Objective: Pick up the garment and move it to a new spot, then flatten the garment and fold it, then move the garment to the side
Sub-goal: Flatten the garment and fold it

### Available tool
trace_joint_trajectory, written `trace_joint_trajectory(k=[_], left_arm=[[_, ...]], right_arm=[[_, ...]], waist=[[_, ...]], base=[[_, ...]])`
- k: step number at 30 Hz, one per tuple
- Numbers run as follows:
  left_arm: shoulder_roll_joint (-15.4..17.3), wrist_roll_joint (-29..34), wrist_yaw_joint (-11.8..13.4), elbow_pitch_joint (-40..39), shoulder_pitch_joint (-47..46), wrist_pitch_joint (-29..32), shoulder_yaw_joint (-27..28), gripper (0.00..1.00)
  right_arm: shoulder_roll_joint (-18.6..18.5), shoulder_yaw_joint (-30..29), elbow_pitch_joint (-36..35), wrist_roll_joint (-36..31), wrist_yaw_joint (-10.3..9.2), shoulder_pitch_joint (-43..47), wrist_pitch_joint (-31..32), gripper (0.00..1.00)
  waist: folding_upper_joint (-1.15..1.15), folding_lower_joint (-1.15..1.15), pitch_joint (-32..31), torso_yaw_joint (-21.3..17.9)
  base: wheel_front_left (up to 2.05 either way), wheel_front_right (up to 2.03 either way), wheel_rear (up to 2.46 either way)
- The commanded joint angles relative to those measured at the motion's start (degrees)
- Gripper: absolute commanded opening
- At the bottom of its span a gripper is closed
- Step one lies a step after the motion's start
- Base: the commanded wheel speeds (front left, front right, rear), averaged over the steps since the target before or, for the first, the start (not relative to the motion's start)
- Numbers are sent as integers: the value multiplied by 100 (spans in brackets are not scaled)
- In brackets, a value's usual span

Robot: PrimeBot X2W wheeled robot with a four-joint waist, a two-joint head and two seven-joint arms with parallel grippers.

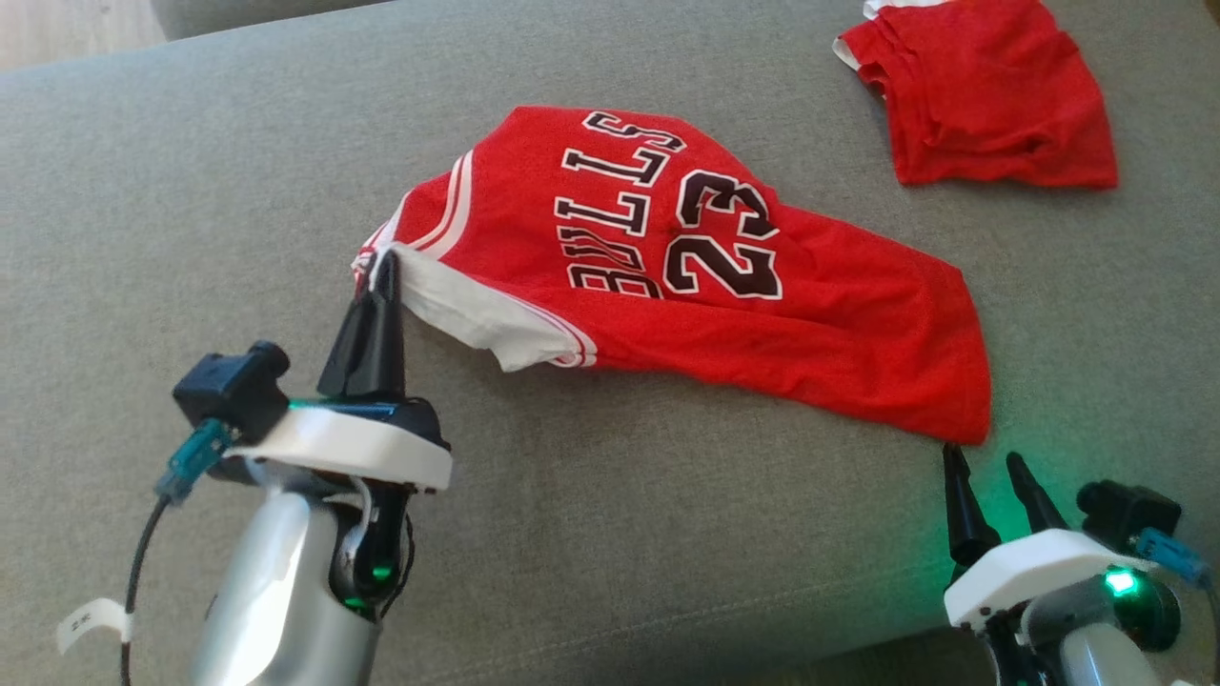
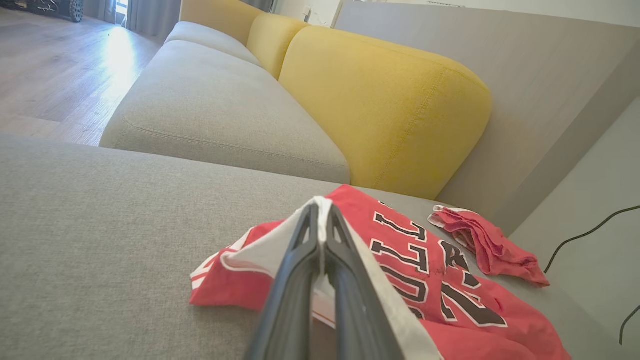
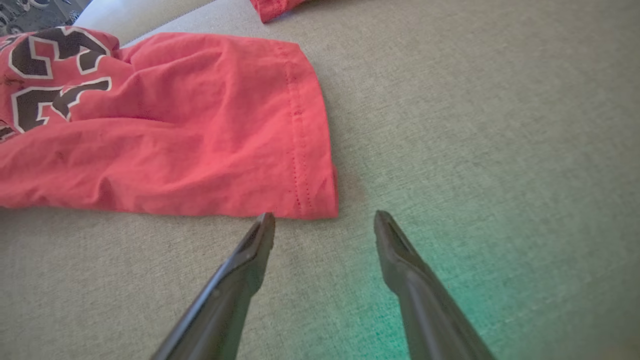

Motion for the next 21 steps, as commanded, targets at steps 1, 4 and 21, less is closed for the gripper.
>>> trace_joint_trajectory(k=[1, 4, 21], left_arm=[[77, 3, 30, -189, -99, -35, 130, 0], [77, -19, 40, -191, -81, -35, 86, 0], [77, 2, 74, -277, -151, -35, 33, 0]], right_arm=[[-40, 133, -117, 77, 12, -169, -82, 100], [-40, 76, -14, 124, 12, -211, -132, 100], [-112, -67, 394, 73, 12, -583, -220, 100]], waist=[[0, 0, -20, 35], [0, 0, -37, 109], [0, 0, 155, 324]], base=[[0, 0, 0], [0, 0, 0], [0, 0, 0]])
